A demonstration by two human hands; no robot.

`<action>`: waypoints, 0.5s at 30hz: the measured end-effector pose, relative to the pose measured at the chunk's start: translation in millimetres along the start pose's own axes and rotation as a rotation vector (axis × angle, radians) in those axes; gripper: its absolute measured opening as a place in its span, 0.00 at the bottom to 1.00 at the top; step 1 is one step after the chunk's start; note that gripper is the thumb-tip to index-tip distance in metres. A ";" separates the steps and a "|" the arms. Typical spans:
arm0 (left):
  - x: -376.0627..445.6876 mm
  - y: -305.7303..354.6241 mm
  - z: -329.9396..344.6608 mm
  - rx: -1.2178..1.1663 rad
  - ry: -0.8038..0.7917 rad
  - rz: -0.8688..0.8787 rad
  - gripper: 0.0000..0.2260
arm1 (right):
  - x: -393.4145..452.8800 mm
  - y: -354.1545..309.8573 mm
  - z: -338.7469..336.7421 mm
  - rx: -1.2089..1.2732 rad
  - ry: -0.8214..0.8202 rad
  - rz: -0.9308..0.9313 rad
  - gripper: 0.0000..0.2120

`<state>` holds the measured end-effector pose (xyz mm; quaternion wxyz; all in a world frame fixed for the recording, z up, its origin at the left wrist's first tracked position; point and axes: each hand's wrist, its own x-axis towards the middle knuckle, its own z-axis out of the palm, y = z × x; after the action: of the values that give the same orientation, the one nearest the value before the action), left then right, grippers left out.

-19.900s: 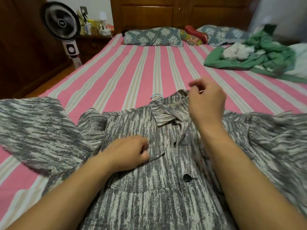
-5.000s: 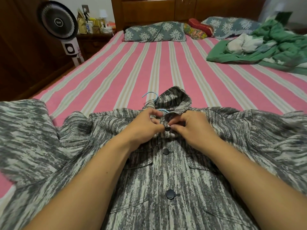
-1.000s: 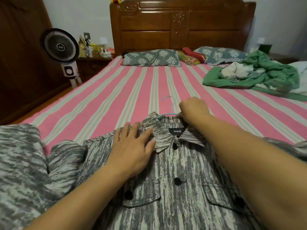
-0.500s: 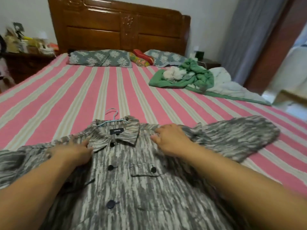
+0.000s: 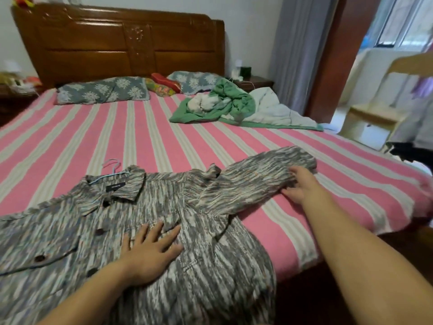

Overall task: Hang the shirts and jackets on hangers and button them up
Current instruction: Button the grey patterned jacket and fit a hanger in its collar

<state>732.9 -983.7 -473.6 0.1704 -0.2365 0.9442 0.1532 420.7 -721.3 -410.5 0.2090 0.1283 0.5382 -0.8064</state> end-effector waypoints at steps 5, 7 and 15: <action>-13.8 -12.6 -34.7 -0.420 -0.024 0.059 0.21 | 28.1 -19.2 13.2 0.104 -0.051 -0.026 0.07; -31.7 -25.8 -61.4 -0.835 0.119 -0.007 0.07 | 24.9 -42.7 39.1 0.056 -0.115 -0.251 0.07; -142.0 -120.3 -125.7 -1.788 0.683 -0.132 0.18 | -178.8 37.7 191.3 -1.076 -0.816 -1.393 0.23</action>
<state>879.4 -1075.5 -330.3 -0.3493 -0.3638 0.4614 0.7299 599.3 -874.6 -289.8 -0.1142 -0.6217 0.6766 -0.3777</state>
